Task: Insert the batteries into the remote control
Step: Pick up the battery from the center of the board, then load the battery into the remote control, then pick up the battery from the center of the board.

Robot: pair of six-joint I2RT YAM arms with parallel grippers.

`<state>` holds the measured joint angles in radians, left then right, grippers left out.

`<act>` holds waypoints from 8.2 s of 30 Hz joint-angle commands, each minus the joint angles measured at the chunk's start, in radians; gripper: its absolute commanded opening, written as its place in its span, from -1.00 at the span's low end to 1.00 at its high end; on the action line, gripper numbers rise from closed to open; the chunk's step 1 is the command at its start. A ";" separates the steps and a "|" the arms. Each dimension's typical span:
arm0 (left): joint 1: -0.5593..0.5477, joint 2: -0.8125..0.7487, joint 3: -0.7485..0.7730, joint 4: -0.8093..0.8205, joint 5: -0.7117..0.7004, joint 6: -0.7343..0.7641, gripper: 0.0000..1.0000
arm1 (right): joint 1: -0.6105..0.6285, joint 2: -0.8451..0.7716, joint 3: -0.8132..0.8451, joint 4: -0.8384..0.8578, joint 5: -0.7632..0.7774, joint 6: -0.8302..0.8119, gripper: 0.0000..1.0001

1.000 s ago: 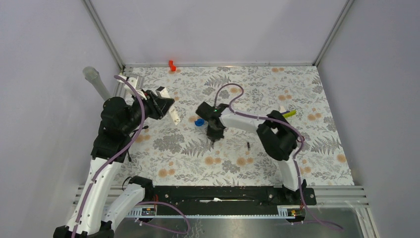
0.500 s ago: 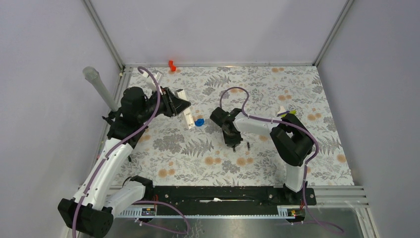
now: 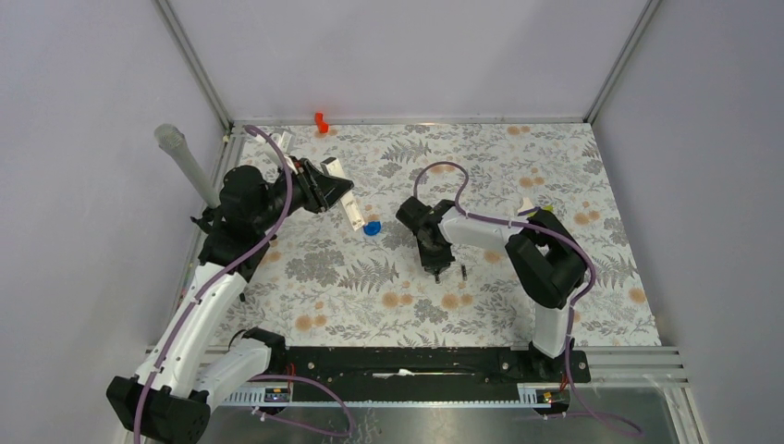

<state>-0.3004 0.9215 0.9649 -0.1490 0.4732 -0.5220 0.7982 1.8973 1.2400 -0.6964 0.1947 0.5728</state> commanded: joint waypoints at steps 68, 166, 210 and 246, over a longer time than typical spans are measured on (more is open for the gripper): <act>-0.138 0.654 0.398 0.657 0.325 -0.743 -1.00 | -0.079 -0.635 0.255 0.465 -0.289 -0.485 -0.75; -0.063 0.659 0.388 0.746 0.148 -0.670 -1.00 | -0.323 -0.456 0.179 0.675 -0.700 0.511 0.99; -0.089 0.648 0.350 0.863 0.164 -0.661 -1.00 | -0.356 -0.421 0.046 0.971 -0.768 0.747 0.03; 0.049 0.466 0.207 0.434 0.193 -0.364 -1.00 | -0.431 -0.555 -0.137 0.006 -0.246 -0.136 0.65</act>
<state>-0.2565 1.4586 1.1793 0.3054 0.6445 -1.0023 0.3553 1.2926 1.1587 -0.4404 -0.2157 0.5732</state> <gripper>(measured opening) 0.287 0.835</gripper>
